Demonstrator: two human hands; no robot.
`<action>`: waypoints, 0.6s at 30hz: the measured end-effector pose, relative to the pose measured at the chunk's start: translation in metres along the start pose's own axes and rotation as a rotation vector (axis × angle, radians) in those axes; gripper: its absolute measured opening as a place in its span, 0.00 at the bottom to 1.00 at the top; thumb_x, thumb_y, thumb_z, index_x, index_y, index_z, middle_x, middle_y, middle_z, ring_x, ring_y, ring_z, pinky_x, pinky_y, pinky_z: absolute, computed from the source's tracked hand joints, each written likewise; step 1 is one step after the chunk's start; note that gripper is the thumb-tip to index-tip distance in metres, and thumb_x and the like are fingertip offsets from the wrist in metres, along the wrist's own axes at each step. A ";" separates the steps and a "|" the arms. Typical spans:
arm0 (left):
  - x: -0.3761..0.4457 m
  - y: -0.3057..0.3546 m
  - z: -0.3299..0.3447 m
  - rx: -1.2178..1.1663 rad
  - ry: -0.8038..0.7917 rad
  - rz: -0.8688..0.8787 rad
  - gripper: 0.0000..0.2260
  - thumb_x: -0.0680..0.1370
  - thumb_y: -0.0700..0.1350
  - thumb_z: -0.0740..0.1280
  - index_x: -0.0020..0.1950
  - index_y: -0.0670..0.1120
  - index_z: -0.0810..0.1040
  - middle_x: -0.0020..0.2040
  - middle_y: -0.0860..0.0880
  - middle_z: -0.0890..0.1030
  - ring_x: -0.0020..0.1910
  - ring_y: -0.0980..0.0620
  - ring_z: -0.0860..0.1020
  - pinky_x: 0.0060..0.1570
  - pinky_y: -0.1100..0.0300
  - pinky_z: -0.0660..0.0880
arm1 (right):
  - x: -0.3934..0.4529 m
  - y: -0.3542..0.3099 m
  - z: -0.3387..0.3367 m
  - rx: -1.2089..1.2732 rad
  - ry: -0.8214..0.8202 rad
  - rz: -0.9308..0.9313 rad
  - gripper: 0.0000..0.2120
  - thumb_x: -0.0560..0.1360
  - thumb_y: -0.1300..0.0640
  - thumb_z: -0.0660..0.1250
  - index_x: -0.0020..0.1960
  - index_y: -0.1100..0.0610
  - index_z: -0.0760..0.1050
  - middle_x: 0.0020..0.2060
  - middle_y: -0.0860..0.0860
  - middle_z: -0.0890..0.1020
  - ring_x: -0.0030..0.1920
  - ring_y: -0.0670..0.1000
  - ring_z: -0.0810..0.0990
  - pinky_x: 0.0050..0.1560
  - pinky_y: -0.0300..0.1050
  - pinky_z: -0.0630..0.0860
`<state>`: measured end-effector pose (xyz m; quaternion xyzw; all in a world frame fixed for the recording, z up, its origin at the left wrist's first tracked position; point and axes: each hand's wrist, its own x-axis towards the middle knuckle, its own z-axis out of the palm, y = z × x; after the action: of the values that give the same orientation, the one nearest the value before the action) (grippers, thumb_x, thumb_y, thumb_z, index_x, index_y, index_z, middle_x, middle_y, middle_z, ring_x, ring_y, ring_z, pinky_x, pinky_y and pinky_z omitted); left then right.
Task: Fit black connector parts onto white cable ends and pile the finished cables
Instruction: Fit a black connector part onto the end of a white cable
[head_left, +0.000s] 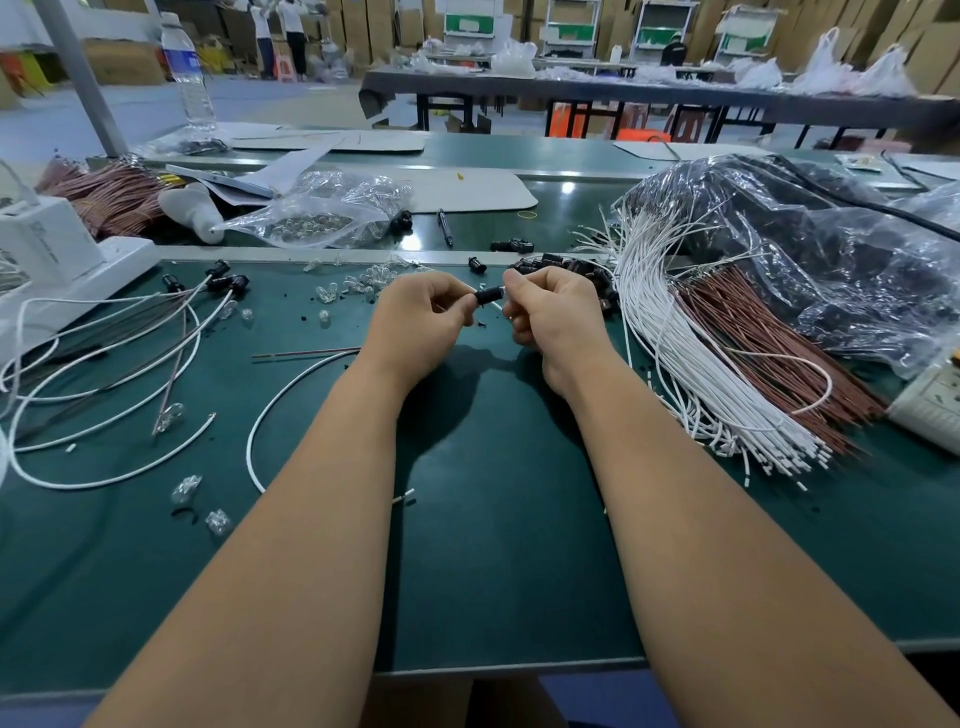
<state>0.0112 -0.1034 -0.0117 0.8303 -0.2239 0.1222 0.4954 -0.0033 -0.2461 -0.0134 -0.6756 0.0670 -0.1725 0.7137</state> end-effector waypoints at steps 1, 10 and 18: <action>0.000 -0.001 0.000 0.000 0.002 -0.003 0.06 0.77 0.38 0.67 0.42 0.43 0.82 0.32 0.52 0.79 0.25 0.62 0.68 0.29 0.72 0.63 | 0.000 0.001 0.000 -0.026 -0.005 -0.008 0.11 0.78 0.60 0.67 0.37 0.58 0.72 0.25 0.49 0.76 0.22 0.44 0.68 0.24 0.35 0.66; 0.000 -0.003 -0.006 -0.014 0.002 -0.032 0.10 0.77 0.37 0.67 0.35 0.42 0.80 0.22 0.56 0.73 0.20 0.59 0.64 0.24 0.70 0.59 | -0.004 0.001 0.004 -0.134 -0.041 -0.086 0.13 0.78 0.59 0.67 0.36 0.58 0.70 0.22 0.46 0.74 0.21 0.43 0.67 0.24 0.35 0.66; 0.000 -0.005 -0.012 -0.014 -0.043 -0.056 0.11 0.76 0.38 0.68 0.34 0.43 0.80 0.24 0.52 0.72 0.21 0.59 0.62 0.25 0.68 0.60 | -0.007 -0.001 0.003 -0.242 -0.143 -0.093 0.12 0.80 0.58 0.64 0.38 0.57 0.69 0.22 0.47 0.76 0.21 0.43 0.71 0.23 0.35 0.68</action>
<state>0.0135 -0.0907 -0.0099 0.8352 -0.2120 0.0889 0.4997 -0.0085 -0.2407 -0.0129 -0.7696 0.0052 -0.1474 0.6212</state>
